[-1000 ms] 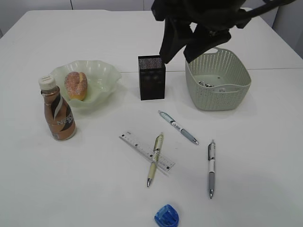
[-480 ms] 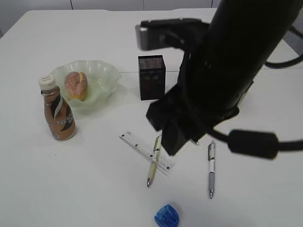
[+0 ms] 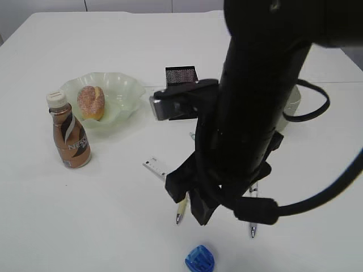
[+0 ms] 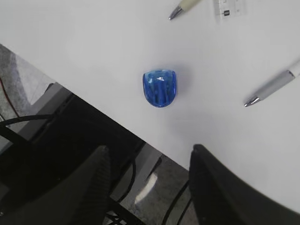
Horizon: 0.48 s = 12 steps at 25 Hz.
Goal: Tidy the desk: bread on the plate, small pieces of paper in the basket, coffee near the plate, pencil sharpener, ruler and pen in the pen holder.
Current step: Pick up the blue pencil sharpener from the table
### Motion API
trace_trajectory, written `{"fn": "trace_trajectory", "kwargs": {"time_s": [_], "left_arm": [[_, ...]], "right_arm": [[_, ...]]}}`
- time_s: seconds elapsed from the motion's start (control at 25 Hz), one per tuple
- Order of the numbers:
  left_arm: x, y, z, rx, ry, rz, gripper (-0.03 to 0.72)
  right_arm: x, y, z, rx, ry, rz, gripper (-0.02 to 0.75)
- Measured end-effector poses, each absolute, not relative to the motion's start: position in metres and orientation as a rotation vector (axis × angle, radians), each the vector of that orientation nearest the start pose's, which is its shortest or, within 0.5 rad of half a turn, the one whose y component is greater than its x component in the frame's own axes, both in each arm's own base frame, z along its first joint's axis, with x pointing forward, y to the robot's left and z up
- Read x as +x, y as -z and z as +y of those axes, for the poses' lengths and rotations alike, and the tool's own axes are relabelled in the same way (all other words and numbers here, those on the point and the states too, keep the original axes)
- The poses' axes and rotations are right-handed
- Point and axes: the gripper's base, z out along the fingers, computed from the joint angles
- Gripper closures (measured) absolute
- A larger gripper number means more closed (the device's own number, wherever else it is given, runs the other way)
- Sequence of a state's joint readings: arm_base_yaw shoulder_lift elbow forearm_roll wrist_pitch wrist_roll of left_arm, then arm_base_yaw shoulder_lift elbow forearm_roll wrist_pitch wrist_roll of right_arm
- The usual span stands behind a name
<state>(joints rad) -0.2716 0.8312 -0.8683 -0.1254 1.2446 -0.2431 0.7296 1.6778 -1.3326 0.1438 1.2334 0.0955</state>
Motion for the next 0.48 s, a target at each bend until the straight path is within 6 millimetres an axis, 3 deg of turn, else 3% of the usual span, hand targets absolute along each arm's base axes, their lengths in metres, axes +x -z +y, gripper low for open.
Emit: {"fn": "trace_trajectory", "kwargs": {"time_s": [0.48], "left_arm": [[0.116, -0.329, -0.044, 0.021, 0.330, 2.720, 0.244]], "right_arm": [[0.256, -0.172, 0.245, -0.966, -0.085, 3.196, 0.300]]}}
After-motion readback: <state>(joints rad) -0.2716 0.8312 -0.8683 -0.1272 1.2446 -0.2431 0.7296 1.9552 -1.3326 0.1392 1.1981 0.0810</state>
